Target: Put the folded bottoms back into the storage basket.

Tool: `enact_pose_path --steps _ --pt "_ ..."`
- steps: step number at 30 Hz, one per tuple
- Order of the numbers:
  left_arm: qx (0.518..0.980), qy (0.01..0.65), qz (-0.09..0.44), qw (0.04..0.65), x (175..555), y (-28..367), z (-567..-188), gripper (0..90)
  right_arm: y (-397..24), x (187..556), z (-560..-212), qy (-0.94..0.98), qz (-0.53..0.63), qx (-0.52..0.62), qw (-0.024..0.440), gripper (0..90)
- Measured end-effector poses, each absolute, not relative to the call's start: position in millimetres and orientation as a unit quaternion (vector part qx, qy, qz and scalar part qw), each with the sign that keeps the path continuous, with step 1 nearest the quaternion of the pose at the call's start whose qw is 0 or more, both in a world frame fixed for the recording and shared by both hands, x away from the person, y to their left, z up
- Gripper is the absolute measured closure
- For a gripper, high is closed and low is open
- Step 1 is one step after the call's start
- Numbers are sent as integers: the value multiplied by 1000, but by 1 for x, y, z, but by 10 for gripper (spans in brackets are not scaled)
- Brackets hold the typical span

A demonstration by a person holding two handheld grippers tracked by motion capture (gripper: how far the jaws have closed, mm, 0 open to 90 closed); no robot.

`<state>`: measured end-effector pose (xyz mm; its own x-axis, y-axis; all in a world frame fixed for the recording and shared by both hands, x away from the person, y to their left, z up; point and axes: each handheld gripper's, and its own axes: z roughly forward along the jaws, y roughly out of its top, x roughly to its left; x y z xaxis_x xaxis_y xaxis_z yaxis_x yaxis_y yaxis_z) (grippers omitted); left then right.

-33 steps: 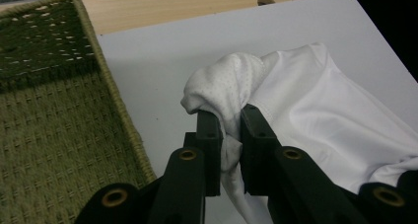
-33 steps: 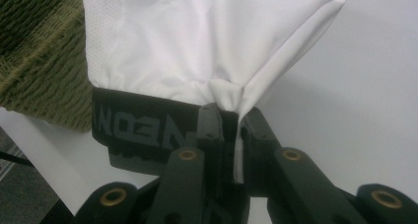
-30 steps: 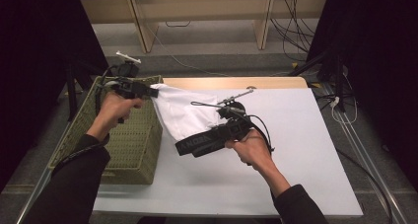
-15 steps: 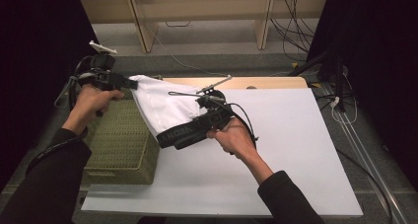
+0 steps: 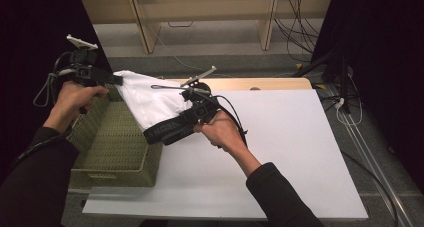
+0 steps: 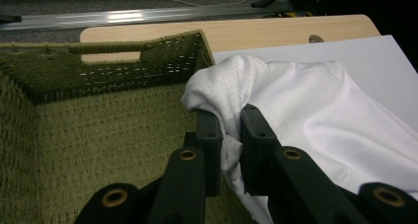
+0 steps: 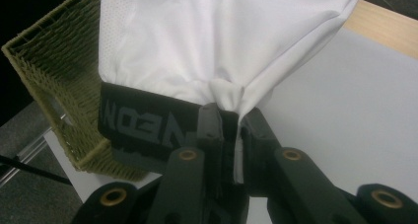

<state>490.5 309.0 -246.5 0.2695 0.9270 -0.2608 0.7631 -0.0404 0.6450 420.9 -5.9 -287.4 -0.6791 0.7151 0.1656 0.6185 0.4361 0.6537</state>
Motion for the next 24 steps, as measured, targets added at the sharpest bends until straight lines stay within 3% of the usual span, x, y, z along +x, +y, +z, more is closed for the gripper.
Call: enact_pose_path --steps 10,24 --pt "704 599 129 359 485 327 -229 804 12 425 -278 845 362 389 65 815" --pt "695 615 130 348 483 350 -238 804 37 431 -288 848 362 382 57 815"
